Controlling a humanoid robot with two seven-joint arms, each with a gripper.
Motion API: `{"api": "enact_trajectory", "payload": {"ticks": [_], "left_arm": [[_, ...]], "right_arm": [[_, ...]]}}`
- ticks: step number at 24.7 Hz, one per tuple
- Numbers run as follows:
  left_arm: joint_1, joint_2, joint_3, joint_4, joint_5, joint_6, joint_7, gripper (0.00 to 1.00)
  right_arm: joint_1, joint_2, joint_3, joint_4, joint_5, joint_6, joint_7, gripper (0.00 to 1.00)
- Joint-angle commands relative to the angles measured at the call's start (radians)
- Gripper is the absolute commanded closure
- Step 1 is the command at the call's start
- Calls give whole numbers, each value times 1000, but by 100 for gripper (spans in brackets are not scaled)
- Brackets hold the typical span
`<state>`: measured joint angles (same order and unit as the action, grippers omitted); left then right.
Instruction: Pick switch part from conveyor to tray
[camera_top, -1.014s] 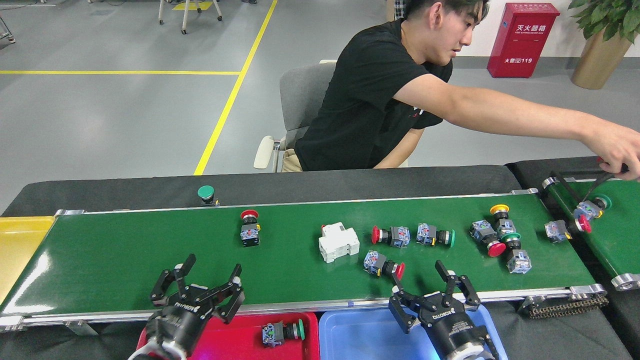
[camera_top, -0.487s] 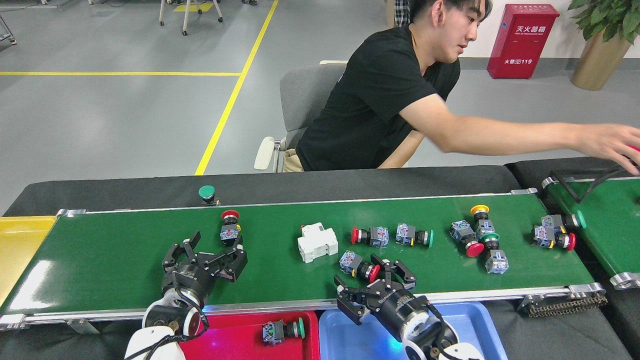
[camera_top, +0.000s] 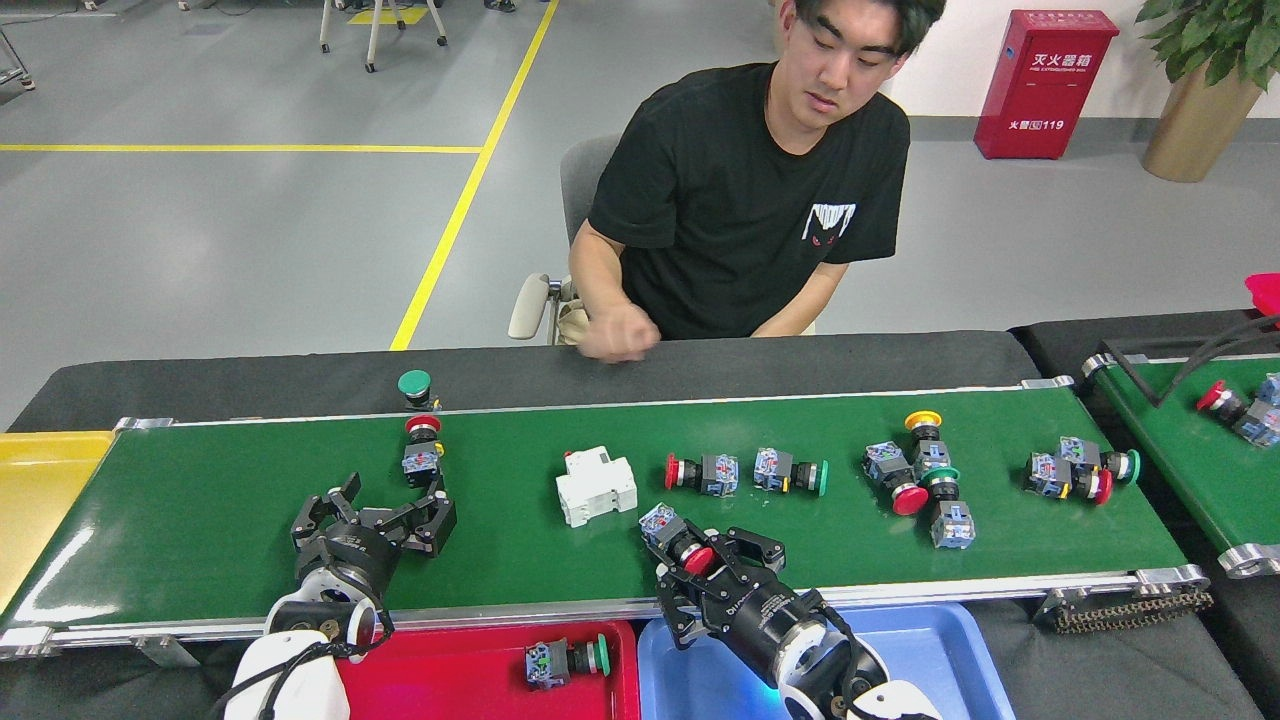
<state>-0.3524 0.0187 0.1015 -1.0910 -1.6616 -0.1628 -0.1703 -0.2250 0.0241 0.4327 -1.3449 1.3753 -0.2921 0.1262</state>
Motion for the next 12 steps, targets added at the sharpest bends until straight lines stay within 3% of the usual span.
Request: {"api": "enact_trajectory", "payload": {"ticks": [1,2,3,4,5,6,10,12], "left_arm": [[-27,7,3,-9,3,5,8,1],[-34,7,4,-7,3,6,8,1],[-42,9,4,-4,3,12,8,2],[-51,10,6,3,3,25,8,3],[-63,18,12,20,3,42,8,6],[-73,30,18,48,3,58,8,12],[-117,56,26,158,14,72,26,67],[-112,69,21,168,40,69,107,81]], "right_arm": [[21,4,12,-63,-4,-87,-13,98],[41,5,28,-97,-4,-139,-11,95],[58,7,43,-120,-4,-197,-11,84],[72,11,61,-128,-4,-249,-8,58],[76,17,87,-126,-4,-279,-7,14],[79,28,113,-126,-4,-279,-7,0],[78,43,150,-123,-4,-279,-7,0],[78,43,149,-126,-7,-274,-10,0]]}}
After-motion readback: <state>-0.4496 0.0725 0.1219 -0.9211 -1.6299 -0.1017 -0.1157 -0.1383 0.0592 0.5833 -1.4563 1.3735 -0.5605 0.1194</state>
